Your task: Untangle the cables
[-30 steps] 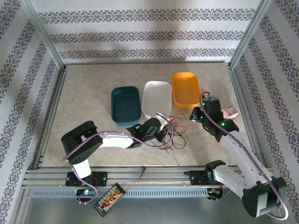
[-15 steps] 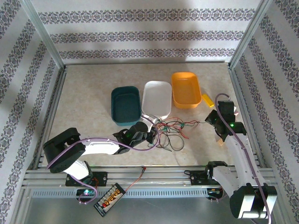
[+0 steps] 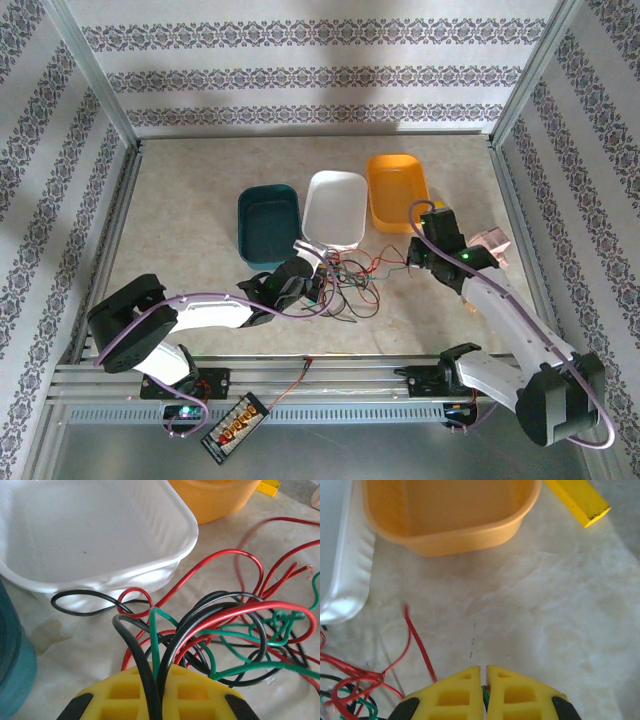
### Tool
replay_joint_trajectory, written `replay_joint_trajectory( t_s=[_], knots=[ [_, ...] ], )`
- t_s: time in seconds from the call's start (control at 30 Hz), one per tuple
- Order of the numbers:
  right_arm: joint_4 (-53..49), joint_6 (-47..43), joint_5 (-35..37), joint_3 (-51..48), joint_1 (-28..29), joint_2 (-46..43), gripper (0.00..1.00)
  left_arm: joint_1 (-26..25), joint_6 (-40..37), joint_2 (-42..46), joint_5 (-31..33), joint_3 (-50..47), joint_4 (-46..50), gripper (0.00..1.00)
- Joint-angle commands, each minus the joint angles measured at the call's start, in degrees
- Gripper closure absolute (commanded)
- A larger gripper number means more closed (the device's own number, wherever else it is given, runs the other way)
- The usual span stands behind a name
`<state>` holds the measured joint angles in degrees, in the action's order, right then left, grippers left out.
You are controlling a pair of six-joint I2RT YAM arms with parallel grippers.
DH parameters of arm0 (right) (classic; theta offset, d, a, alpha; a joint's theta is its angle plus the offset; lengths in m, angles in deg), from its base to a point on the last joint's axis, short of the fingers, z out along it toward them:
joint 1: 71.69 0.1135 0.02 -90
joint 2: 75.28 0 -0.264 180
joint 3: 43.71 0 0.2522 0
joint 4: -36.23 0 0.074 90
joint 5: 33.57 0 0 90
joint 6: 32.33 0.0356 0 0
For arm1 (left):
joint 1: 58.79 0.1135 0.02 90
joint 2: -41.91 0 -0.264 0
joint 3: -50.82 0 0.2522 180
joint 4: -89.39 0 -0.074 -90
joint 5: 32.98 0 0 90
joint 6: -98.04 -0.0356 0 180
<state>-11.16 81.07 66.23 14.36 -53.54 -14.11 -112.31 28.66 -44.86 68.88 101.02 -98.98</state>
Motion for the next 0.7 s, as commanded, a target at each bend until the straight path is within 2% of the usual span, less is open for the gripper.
replay_joint_trajectory(
  t_s=[0.0, 0.23, 0.4, 0.5, 0.57, 0.67],
  knots=[
    [-1.0, -3.3, 4.8, 1.5, 3.5, 2.3, 1.00, 0.9, -0.1, -1.0, 0.2, 1.8, -0.1, 1.00],
    [-3.1, -5.9, 16.3, 3.8, 12.4, 7.9, 1.00, 0.9, 1.4, -1.0, -0.8, 0.9, -2.6, 1.00],
    [-6.0, -4.6, 27.8, 4.8, 12.6, 8.3, 1.00, 1.0, 3.3, 0.7, 3.3, -0.6, -3.3, 1.00],
    [-6.4, -4.1, 30.3, 4.3, 9.7, 5.0, 1.00, 1.0, 5.4, 2.9, 8.6, -2.3, -2.7, 1.00],
    [-6.2, -3.3, 27.8, 3.7, 5.9, 2.3, 1.00, 1.1, 6.6, 4.4, 11.8, -3.7, -2.1, 1.00],
    [-5.3, -1.3, 20.3, 2.0, -1.6, -2.1, 1.00, 1.2, 7.2, 6.1, 14.4, -4.9, -0.4, 1.00]
  ],
)
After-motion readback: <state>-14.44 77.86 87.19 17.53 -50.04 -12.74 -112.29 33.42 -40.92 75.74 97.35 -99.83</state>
